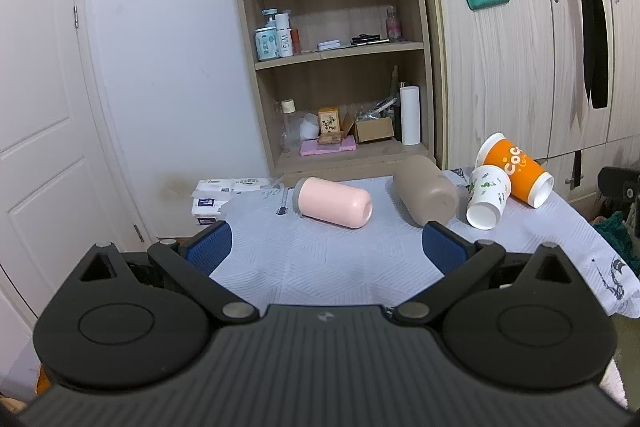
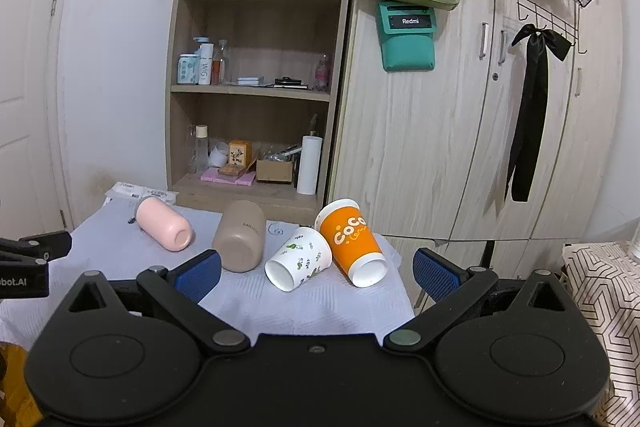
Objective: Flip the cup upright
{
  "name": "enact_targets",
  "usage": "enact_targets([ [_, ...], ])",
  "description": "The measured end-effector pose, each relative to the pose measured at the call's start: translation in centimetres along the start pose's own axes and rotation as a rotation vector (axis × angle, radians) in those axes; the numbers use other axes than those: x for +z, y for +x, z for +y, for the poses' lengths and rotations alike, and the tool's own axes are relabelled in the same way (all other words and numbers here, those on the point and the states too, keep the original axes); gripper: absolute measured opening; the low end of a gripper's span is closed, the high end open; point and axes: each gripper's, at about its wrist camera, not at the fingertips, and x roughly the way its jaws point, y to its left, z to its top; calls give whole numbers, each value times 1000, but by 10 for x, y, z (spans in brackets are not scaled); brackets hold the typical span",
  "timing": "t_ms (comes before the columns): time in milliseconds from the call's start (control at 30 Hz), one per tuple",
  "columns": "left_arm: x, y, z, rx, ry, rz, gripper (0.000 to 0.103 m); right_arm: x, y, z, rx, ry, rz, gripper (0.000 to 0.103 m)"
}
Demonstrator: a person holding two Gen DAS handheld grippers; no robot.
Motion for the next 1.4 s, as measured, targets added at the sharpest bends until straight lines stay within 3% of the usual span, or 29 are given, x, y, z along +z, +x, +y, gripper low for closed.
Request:
enact_targets([
  [1100, -4, 4, 4, 34, 10, 18, 103, -3, 5, 0, 21, -3, 24, 103],
  [1200, -4, 7, 7, 10, 11, 12, 103, -4, 7, -1, 30, 2, 33, 103],
  [1400, 4, 29, 23, -53, -34, 40, 103, -8, 31, -5, 170, 2, 52, 103],
])
